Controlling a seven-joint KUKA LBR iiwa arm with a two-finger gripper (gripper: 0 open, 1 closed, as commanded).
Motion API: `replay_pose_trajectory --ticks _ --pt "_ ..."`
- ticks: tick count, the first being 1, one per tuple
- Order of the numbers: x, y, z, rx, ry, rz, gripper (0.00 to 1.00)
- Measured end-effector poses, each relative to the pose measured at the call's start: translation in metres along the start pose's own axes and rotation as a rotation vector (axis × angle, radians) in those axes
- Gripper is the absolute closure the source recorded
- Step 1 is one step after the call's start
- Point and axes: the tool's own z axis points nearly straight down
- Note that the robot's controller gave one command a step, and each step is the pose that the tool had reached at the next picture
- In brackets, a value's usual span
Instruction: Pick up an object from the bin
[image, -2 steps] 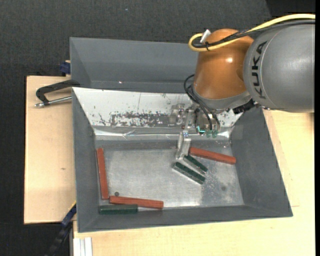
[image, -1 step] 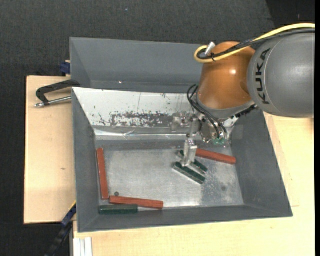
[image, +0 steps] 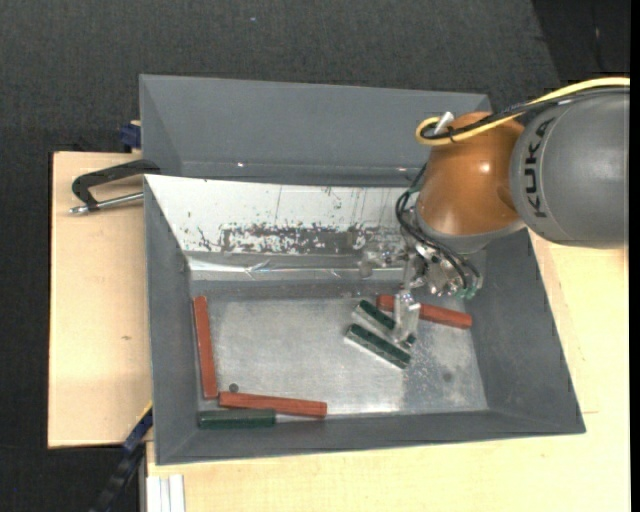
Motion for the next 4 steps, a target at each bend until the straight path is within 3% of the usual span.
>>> replay_pose_trajectory --ticks 1,2,3,4 --pt "0.034 -0.004 0.021 0.001 0.008 0.015 0.00" --pt "0.043 0.003 0.022 -0.003 0.004 0.001 0.00" --pt "0.014 -0.002 0.014 0.000 0.001 0.070 0.00" --pt "0.018 -0.015 0.012 -0.001 0.004 0.165 1.00"
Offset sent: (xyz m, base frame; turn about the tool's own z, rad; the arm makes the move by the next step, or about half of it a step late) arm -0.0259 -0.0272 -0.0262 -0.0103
